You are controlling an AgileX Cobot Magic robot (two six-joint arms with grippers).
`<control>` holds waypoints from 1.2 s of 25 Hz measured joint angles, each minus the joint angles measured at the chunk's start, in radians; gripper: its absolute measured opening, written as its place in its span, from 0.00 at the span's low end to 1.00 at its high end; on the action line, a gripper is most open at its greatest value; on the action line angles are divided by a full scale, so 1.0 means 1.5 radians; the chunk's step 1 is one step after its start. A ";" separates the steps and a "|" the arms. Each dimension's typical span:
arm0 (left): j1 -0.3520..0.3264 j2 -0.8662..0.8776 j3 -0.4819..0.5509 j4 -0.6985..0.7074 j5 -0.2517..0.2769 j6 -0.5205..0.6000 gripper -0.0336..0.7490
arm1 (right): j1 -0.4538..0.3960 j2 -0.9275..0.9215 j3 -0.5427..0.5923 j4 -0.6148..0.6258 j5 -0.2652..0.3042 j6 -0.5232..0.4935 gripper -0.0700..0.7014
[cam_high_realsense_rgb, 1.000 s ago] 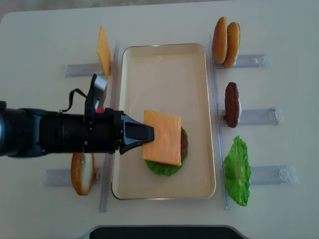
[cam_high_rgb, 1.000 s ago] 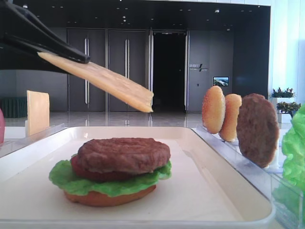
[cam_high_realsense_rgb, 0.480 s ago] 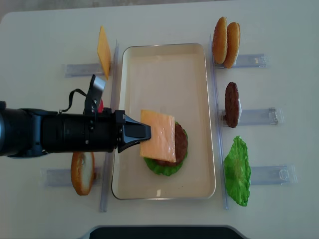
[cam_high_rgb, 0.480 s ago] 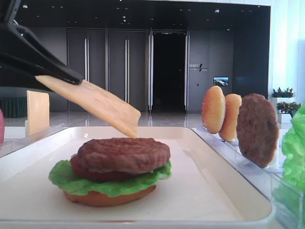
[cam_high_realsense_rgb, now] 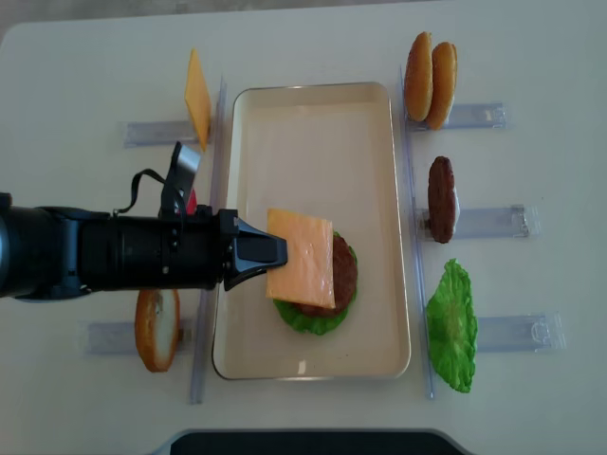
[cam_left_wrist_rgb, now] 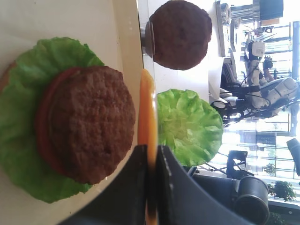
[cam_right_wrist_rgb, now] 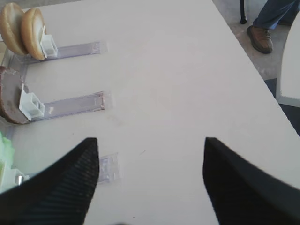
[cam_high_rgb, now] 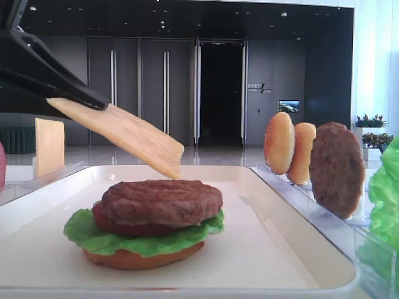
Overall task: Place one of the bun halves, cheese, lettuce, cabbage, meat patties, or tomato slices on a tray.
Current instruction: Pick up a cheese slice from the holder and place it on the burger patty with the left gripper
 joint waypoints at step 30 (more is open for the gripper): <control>-0.011 0.028 0.000 -0.001 0.016 -0.014 0.07 | 0.000 0.000 0.000 0.000 0.000 0.000 0.71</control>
